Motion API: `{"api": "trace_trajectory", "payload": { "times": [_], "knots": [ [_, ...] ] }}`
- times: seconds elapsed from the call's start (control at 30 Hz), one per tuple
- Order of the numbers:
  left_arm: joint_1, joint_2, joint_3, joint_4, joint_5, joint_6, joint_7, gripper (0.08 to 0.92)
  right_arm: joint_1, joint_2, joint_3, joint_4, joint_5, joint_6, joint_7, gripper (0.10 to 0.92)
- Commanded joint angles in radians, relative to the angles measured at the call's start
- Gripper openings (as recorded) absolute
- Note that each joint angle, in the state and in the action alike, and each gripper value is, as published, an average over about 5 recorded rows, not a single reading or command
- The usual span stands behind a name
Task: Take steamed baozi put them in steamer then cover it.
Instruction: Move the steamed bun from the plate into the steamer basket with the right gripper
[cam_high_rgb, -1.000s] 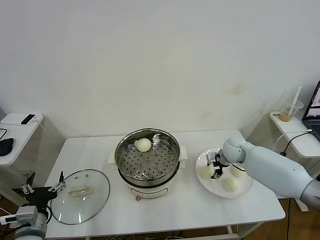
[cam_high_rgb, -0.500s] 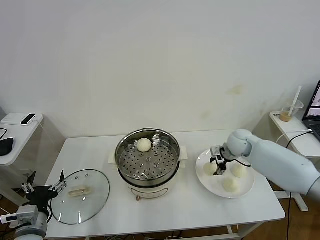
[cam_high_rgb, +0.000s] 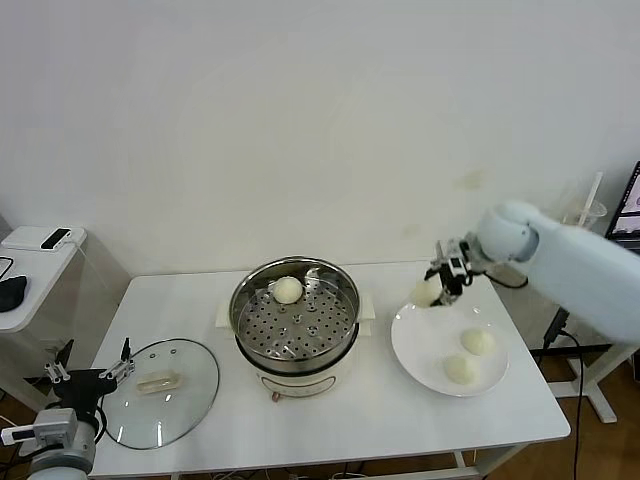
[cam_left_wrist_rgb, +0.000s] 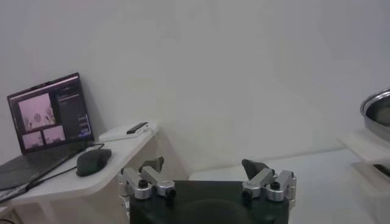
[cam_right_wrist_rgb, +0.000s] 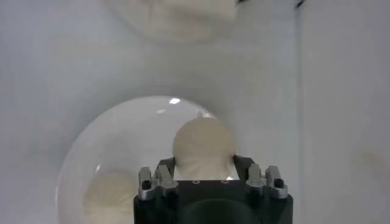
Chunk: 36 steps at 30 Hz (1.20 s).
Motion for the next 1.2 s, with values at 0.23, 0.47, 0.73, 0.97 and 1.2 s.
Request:
{"api": "trace_trajectory", "payload": {
  "times": [0.23, 0.47, 0.73, 0.97, 1.2],
  "knots": [
    [-0.011, 0.007, -0.003, 0.006, 0.0, 0.002, -0.002, 0.823, 0.268, 0.219, -0.136, 0.068, 0.269, -0.113, 0.05, 0.628],
    [-0.024, 0.01, -0.004, 0.015, 0.002, 0.003, -0.003, 0.823, 0.18, 0.403, -0.162, -0.002, 0.274, -0.141, 0.083, 0.628],
    [-0.021, 0.015, -0.023, 0.016, -0.003, 0.003, -0.003, 0.823, 0.06, 0.561, -0.142, -0.108, 0.263, -0.149, 0.104, 0.628],
    [-0.02, 0.006, -0.028, 0.016, -0.002, 0.002, -0.003, 0.823, 0.004, 0.638, -0.162, -0.169, 0.252, -0.16, 0.125, 0.628],
    [-0.02, 0.001, -0.029, 0.018, -0.001, 0.0, -0.002, 0.823, -0.018, 0.701, -0.159, -0.225, 0.251, -0.173, 0.154, 0.628]
  ]
}}
